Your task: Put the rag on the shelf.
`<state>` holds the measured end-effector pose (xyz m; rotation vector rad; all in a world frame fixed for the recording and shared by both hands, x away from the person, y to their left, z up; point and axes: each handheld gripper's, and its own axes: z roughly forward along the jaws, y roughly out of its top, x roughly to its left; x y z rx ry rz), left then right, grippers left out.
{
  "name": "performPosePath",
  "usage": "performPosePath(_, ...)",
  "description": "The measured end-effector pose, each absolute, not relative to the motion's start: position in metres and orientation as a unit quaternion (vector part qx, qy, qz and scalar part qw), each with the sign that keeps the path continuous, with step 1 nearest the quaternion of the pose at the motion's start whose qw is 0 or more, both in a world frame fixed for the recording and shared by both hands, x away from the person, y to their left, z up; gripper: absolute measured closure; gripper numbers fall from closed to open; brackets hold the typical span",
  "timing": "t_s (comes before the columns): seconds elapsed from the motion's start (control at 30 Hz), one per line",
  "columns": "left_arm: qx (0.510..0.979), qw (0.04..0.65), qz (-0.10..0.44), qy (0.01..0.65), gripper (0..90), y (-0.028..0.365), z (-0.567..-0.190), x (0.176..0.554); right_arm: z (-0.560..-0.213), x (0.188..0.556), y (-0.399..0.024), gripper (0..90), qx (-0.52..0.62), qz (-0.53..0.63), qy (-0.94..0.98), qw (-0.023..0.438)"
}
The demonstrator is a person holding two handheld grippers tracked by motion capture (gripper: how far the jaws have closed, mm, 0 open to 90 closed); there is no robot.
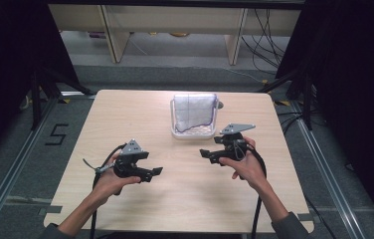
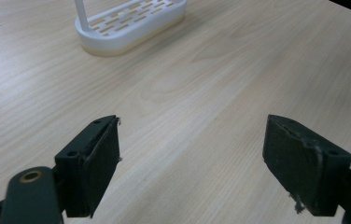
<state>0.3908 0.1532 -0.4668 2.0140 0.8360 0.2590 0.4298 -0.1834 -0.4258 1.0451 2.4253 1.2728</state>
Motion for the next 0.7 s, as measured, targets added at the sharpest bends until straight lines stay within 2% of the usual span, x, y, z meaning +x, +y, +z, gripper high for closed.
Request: performPosePath(0.7, 0.835, 0.443, 0.113, 0.307, 18.3, 0.154, -0.480, 0.353, -0.449, 0.387, -0.188, 21.5, 0.360, 0.418, 0.828, 0.099)
